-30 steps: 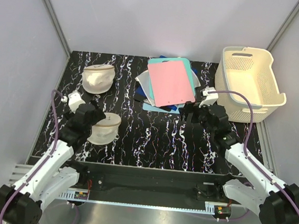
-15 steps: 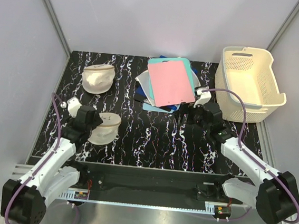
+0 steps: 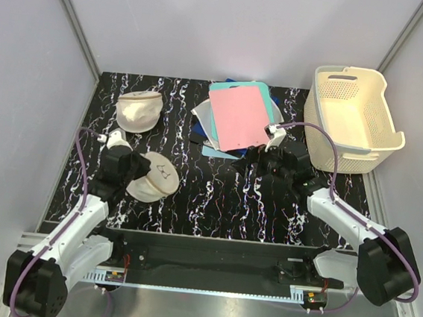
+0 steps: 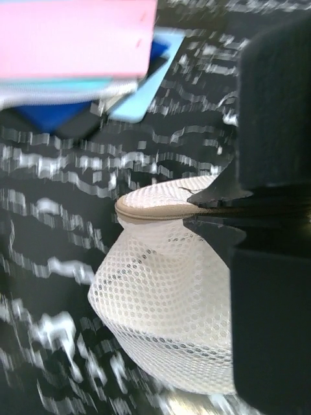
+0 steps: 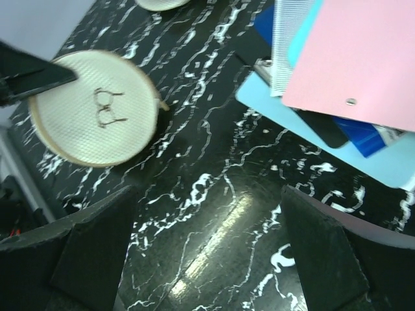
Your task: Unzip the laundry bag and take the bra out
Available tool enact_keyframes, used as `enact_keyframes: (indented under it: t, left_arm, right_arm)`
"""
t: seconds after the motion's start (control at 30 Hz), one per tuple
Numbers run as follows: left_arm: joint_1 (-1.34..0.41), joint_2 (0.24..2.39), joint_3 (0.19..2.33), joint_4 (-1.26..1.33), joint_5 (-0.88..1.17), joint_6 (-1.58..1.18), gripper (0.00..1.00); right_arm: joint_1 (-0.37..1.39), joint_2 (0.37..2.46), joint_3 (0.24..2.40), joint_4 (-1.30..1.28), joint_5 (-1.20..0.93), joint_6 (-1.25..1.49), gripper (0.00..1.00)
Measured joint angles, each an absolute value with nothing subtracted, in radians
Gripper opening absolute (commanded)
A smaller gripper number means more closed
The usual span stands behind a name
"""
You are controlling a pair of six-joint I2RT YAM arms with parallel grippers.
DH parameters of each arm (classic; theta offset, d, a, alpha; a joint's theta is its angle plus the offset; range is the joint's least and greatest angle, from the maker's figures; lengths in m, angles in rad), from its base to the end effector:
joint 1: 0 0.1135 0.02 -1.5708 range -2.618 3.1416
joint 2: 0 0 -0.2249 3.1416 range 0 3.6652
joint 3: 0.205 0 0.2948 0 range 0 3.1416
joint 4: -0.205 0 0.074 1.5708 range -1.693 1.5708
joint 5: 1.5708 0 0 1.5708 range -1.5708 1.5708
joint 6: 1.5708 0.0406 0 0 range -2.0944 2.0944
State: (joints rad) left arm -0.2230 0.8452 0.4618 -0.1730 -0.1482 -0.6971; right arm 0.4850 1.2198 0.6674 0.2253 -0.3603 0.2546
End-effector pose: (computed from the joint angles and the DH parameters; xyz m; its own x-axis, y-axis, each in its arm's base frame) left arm 0.2528 -0.0512 0.1691 -0.4568 -0.5475 -0.7011 -0.2567 0.8358 -0.4854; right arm 0.2817 0.1646 0.1883 -0.4593 0.0244 -0.8879 -0.6364 0.6883 0.3481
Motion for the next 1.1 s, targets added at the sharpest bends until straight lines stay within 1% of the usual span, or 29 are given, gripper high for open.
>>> enact_keyframes:
  t: [0.13,0.37,0.53,0.63,0.77,0.97,1.1]
  left_arm:
    - [-0.211,0.900,0.477,-0.094,0.025,-0.657,0.00]
    - [-0.178,1.103,0.598,0.003,0.433,-0.628,0.00]
    - [-0.173,1.216,0.673,0.063,0.689,-0.624,0.00]
    - [-0.178,1.253,0.681,0.084,0.786,-0.624,0.00]
    - [-0.203,1.257,0.681,0.086,0.862,-0.613,0.00]
    - [-0.273,1.260,0.690,0.087,0.942,-0.590,0.00]
    - [-0.319,1.277,0.696,0.088,0.973,-0.574,0.00]
  right_arm:
    - [0.485,1.237,0.667,0.247,-0.430,0.255,0.98]
    - [0.485,1.254,0.667,0.265,-0.525,0.254,0.96]
    - [0.487,1.259,0.667,0.271,-0.570,0.252,0.96]
    - [0.493,1.284,0.667,0.296,-0.591,0.255,0.95]
    - [0.499,1.319,0.667,0.321,-0.612,0.260,0.95]
    - [0.504,1.348,0.667,0.358,-0.648,0.266,0.94]
    - [0.508,1.384,0.667,0.398,-0.686,0.271,0.90]
